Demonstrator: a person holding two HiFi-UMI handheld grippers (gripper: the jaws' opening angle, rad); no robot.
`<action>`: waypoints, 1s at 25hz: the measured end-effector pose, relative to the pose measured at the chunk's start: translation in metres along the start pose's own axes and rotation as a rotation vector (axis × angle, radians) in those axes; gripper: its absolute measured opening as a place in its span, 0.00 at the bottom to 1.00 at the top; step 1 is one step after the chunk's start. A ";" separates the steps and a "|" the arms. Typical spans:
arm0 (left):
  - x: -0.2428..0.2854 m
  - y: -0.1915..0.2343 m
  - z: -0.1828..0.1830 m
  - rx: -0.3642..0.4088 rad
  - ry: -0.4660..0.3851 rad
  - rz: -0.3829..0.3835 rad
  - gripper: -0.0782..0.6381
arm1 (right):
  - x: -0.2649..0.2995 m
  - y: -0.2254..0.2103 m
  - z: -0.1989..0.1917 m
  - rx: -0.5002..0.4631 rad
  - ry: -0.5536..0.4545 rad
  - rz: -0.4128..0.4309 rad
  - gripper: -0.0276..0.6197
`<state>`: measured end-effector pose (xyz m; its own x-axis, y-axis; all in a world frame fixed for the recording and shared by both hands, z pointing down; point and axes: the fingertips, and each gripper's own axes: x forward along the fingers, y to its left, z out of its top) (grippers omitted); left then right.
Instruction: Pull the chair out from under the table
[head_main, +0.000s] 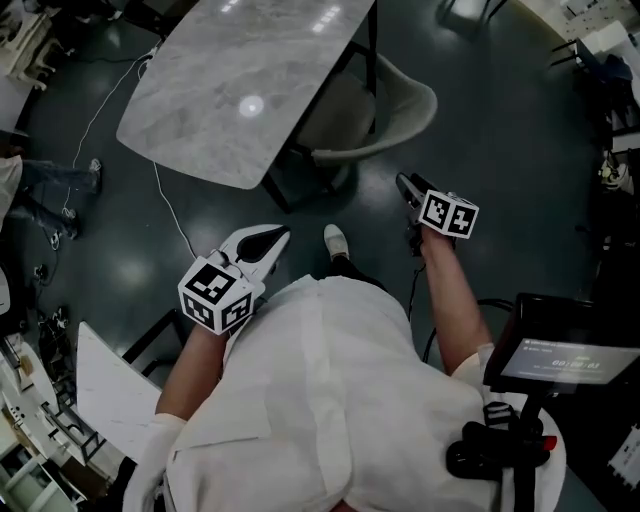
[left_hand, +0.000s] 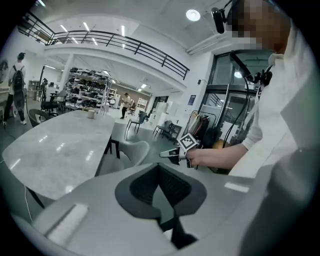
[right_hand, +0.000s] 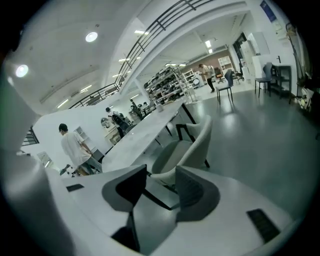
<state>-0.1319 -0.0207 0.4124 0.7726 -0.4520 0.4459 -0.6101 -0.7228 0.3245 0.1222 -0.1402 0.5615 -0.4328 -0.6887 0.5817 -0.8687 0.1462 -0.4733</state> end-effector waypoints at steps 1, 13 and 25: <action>0.008 0.004 0.009 -0.002 -0.001 0.005 0.12 | 0.008 -0.014 0.010 0.023 0.003 -0.011 0.28; 0.064 0.050 0.054 -0.040 0.005 0.128 0.12 | 0.123 -0.137 0.072 0.279 0.035 -0.098 0.38; 0.068 0.072 0.055 -0.104 0.017 0.221 0.12 | 0.189 -0.174 0.055 0.420 0.115 -0.170 0.38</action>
<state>-0.1135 -0.1318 0.4199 0.6159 -0.5833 0.5295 -0.7793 -0.5495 0.3011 0.2046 -0.3350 0.7170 -0.3372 -0.5917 0.7323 -0.7672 -0.2780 -0.5780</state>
